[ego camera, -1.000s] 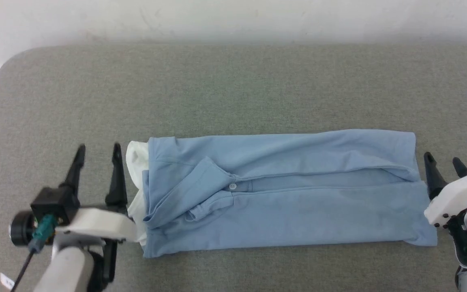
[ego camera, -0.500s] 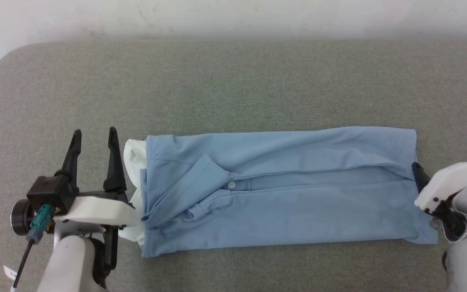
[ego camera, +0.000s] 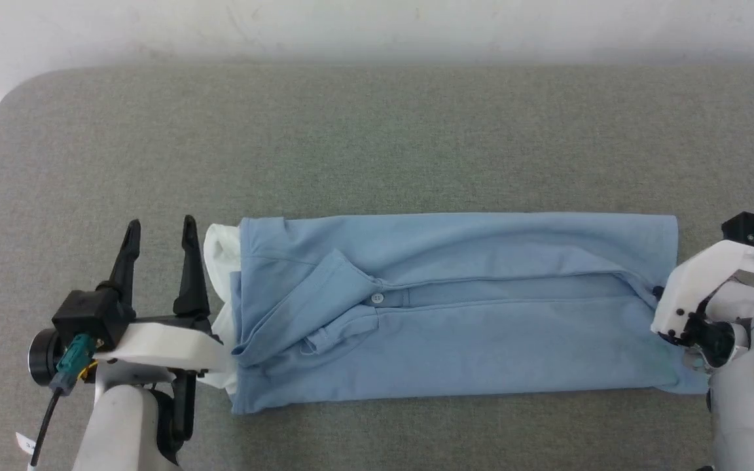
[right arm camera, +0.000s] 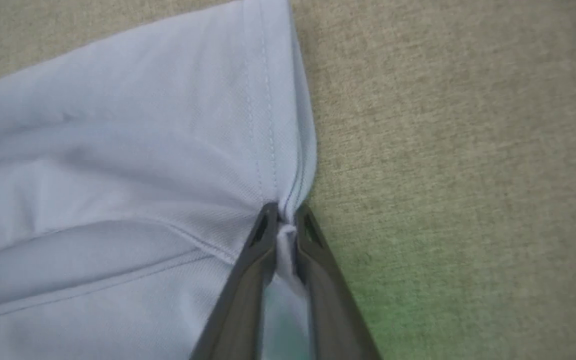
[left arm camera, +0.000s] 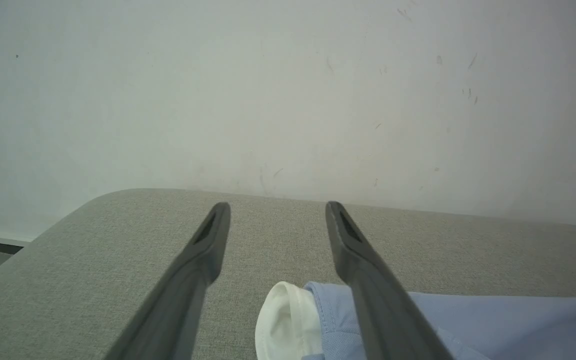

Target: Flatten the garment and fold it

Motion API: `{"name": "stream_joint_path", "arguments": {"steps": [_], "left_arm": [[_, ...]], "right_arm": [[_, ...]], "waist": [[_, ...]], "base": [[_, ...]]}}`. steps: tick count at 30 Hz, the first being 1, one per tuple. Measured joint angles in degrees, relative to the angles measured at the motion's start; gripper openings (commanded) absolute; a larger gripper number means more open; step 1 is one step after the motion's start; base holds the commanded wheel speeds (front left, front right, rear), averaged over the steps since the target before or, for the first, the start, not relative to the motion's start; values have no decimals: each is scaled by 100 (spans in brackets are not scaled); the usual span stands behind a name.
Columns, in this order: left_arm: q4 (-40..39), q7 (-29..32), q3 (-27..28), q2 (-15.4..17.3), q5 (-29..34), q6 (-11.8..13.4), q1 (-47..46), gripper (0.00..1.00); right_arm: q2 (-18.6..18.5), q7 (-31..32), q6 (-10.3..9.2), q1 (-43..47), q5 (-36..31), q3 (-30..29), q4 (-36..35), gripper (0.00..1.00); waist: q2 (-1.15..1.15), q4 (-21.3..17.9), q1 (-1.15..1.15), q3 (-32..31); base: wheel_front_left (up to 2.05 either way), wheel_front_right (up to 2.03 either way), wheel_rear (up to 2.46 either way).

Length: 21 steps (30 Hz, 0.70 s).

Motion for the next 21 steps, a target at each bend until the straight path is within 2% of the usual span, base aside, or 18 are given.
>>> {"name": "stream_joint_path", "arguments": {"steps": [8, 13, 21], "left_arm": [[90, 0, 154, -107, 152, -157, 0, 100], [135, 0, 212, -182, 254, -246, 0, 100], [148, 0, 267, -236, 322, -339, 4, 100]], "right_arm": [[112, -151, 1, 262, -278, -104, -588, 0], [85, -464, 0, 602, -955, -769, -1422, 0], [-194, -806, 0, 744, -1713, -1606, -1972, 0]], "waist": [[0, -11, 1, -23], [0, 5, 1, -35], [0, -1, 1, -17]], "base": [[0, 0, 0], [0, 0, 0], [0, 0, 0]]}}
